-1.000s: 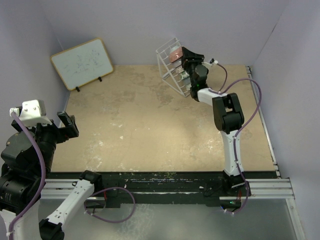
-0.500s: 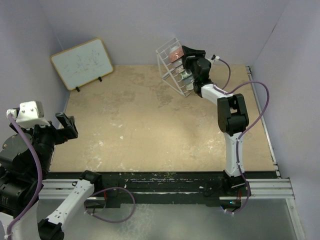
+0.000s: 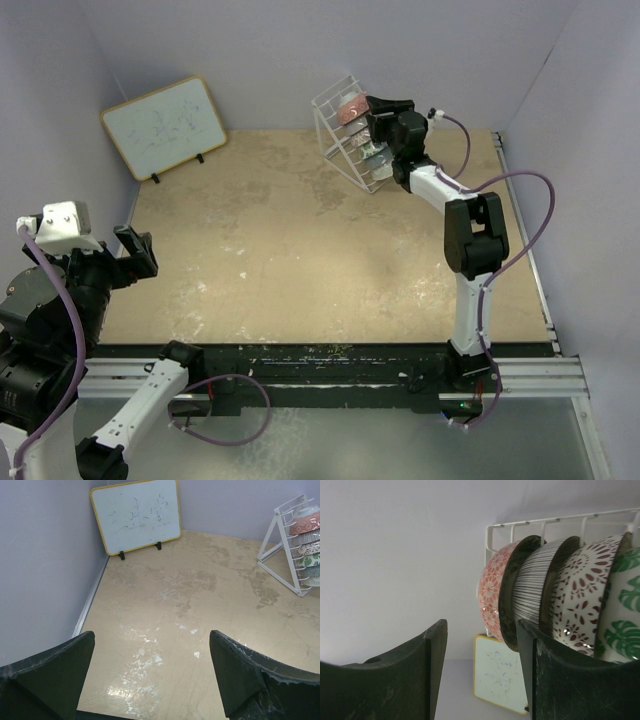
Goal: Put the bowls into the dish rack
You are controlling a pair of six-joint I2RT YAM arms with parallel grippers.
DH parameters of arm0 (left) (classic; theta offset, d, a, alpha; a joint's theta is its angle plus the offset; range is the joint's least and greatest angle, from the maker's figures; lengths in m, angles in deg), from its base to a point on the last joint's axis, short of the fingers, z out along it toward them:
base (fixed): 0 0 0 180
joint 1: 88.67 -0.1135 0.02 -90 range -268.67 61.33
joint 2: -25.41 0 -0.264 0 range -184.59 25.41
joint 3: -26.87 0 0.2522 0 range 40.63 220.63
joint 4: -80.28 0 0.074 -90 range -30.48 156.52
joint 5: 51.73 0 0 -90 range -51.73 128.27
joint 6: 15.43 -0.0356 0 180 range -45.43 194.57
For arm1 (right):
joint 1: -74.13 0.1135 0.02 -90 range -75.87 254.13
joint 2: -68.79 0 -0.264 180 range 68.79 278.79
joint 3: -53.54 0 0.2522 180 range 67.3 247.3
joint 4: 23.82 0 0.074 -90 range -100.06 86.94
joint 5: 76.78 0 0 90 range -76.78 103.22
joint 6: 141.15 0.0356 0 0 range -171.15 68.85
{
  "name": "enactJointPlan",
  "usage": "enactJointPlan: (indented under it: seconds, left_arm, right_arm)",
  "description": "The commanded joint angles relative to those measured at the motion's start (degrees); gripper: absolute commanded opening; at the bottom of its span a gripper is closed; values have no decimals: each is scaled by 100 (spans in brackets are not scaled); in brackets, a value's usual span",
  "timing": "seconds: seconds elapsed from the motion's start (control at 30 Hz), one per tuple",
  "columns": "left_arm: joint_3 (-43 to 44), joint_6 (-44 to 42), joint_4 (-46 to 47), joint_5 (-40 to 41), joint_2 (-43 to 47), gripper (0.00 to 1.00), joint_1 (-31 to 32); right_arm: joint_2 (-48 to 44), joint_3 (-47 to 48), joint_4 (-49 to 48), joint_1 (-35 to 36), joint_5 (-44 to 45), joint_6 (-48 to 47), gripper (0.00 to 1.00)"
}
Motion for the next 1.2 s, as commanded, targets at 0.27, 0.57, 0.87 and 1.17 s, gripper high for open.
enactJointPlan:
  seconds: [0.27, 0.57, 0.87, 1.17]
  left_arm:
    - [229, 221, 60, -1198, -624, 99, 29]
    - [-93, 812, 46, -2097, -1493, 99, 29]
    - [-352, 1963, 242, -1325, -2138, 99, 34]
    - [-352, 2428, 65, -474, -2525, 99, 33]
  right_arm:
    - [-1353, -1045, -1, -76, -18, -854, 61]
    - [-2685, -1608, 862, -81, -207, -2725, 62]
    - [-3936, -1503, 3016, -81, 401, -5109, 78]
    - [-4514, -2007, 3857, -82, 699, -5743, 95]
